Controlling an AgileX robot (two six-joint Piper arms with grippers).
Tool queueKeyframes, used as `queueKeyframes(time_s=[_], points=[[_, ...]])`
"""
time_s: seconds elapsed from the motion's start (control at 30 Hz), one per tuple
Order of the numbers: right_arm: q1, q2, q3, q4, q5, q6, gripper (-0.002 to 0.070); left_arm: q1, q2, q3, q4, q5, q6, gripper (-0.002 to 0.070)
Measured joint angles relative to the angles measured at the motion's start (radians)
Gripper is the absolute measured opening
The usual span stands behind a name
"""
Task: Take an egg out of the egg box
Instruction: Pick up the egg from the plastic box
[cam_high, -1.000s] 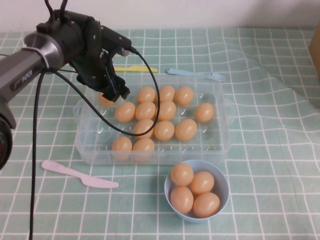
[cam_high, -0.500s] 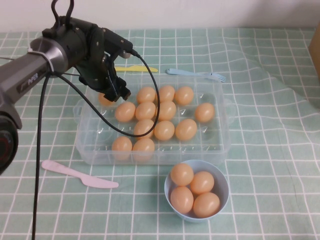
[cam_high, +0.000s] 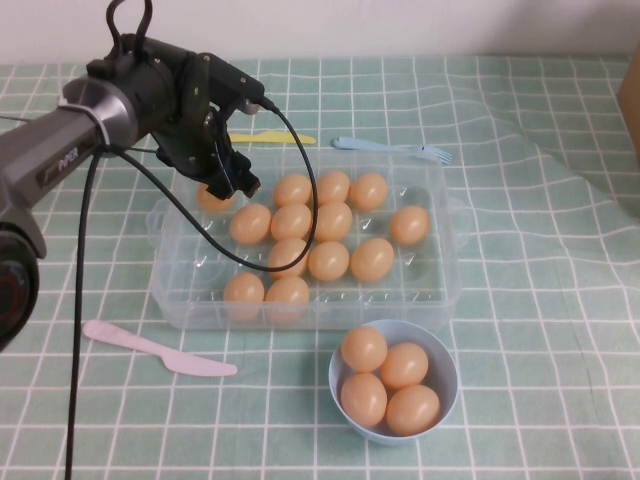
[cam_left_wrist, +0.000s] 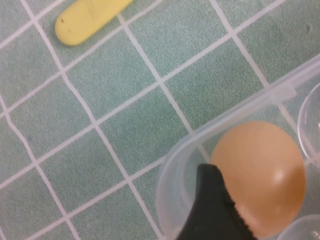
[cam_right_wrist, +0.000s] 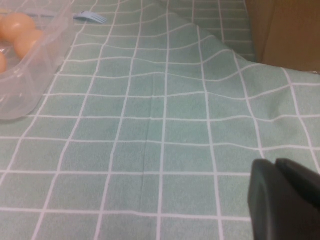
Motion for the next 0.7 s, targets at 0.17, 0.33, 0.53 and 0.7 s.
queueKeyframes(time_s=[0.17,0.33,0.53,0.7], points=[[0.0,0.0,0.0,0.0,0.0,0.0,-0.0017,0.0,0.009,0.0,0.001,-0.004,-0.008,0.0399],[0.0,0.0,0.0,0.0,0.0,0.0,-0.0017,0.0,0.028,0.0,0.009,-0.008,-0.008,0.0399],[0.0,0.0,0.0,0.0,0.0,0.0,-0.0017,0.0,0.038,0.0,0.016,-0.016,-0.008,0.0399],[0.0,0.0,0.0,0.0,0.0,0.0,-0.0017,0.0,0.038,0.0,0.016,-0.019,-0.008,0.0399]])
